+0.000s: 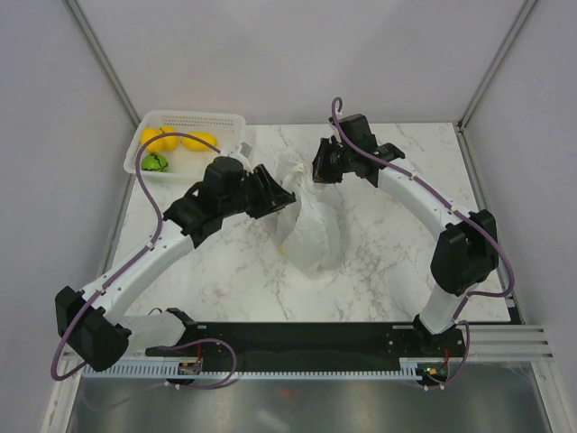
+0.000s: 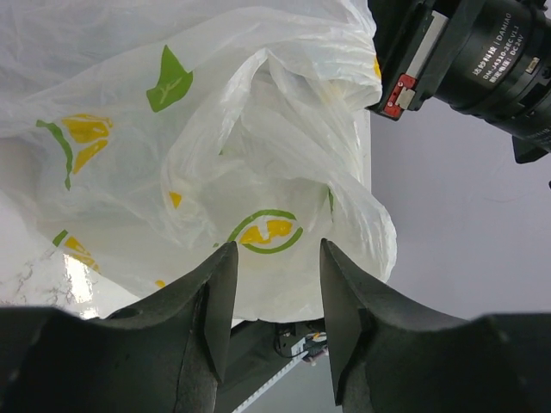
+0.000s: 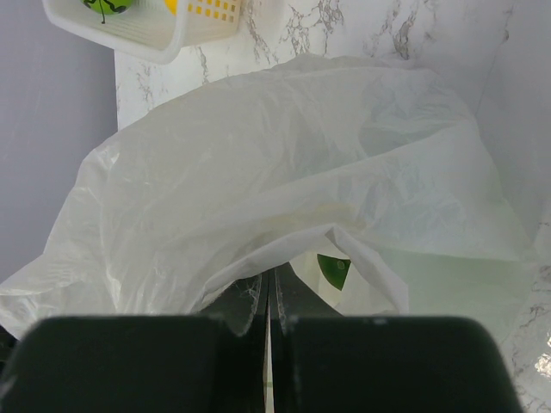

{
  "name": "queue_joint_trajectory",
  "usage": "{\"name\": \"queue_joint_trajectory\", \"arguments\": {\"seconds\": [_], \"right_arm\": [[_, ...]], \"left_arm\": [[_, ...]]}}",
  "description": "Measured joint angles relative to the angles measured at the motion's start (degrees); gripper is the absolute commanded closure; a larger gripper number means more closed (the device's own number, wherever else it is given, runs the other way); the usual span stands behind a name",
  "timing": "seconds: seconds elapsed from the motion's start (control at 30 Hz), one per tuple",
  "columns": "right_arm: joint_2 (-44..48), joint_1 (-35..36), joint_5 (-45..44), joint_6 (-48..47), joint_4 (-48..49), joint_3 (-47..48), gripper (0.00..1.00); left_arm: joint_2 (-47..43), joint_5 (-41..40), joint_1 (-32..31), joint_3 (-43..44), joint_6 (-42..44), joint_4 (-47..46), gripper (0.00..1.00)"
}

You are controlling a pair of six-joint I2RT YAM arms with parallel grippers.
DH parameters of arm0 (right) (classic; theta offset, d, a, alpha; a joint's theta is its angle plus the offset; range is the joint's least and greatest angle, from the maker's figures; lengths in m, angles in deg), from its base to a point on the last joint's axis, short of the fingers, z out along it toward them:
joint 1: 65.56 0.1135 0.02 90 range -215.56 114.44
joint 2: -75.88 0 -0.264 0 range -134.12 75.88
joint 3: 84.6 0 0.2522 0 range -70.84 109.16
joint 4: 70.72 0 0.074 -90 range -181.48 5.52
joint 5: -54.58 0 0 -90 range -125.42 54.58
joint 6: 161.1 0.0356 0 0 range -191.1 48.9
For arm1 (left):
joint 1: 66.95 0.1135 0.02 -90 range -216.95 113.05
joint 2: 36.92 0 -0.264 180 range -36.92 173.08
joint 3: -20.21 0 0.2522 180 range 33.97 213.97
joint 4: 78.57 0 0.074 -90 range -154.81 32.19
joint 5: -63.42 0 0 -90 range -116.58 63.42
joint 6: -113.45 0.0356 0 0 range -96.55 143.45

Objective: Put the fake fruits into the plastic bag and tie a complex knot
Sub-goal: Tie the plastic bag at the center of the board.

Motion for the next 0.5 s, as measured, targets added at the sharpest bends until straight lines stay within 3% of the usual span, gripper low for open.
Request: {"name": "queue_joint_trajectory", "arguments": {"seconds": [0.5], "right_arm": [[0.0, 0.0, -0.2, 0.0, -0.2, 0.0, 1.0]], "left_arm": [[7.0, 3.8, 0.0, 2.9, 0.0, -4.0, 0.51]]}}
